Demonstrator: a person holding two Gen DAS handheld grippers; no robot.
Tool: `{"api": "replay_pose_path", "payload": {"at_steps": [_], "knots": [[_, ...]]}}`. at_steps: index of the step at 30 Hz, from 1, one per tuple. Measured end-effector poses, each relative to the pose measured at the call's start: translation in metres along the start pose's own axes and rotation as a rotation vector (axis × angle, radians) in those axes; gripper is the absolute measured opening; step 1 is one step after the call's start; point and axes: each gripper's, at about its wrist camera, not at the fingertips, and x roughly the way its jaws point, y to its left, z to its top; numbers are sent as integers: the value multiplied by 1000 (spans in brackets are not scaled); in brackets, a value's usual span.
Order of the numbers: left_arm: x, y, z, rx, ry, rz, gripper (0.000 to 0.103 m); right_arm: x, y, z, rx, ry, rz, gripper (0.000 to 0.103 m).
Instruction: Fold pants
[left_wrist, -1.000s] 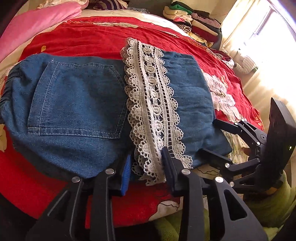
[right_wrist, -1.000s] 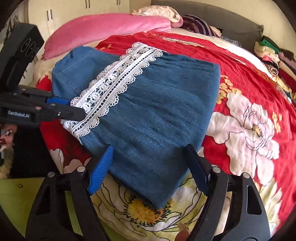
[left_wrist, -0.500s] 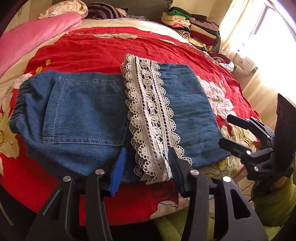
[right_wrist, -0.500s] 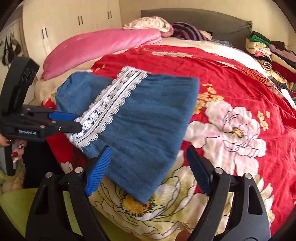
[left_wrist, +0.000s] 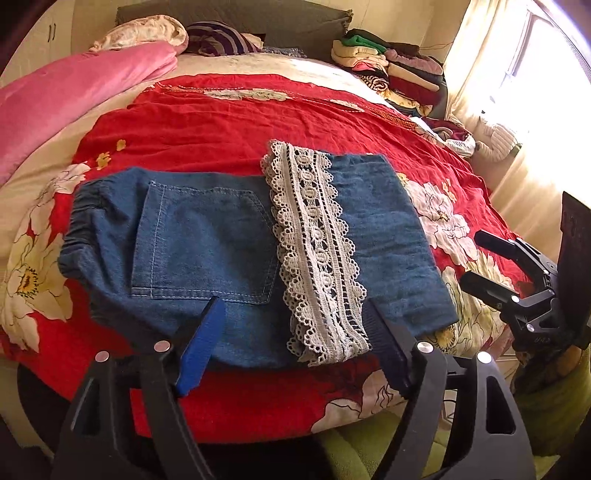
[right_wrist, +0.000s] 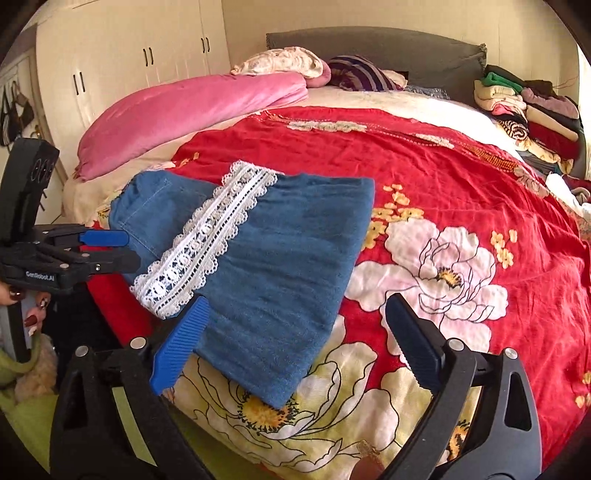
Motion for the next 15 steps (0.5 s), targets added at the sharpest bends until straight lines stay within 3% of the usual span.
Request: {"api": "replay_pose_path", "payload": {"at_steps": [1, 5, 6, 15], "knots": [[-3, 0, 0, 1, -7, 9, 85, -2, 1, 3, -2, -8, 0, 92], [-14, 3, 3, 5, -40, 42, 90, -8, 6, 13, -17, -33, -5, 94], [-17, 5, 3, 4, -47, 55, 95, -9, 8, 16, -22, -38, -3, 94], [-36, 23, 6, -15, -92, 141, 98, -15, 26, 56, -76, -89, 33, 94]]}}
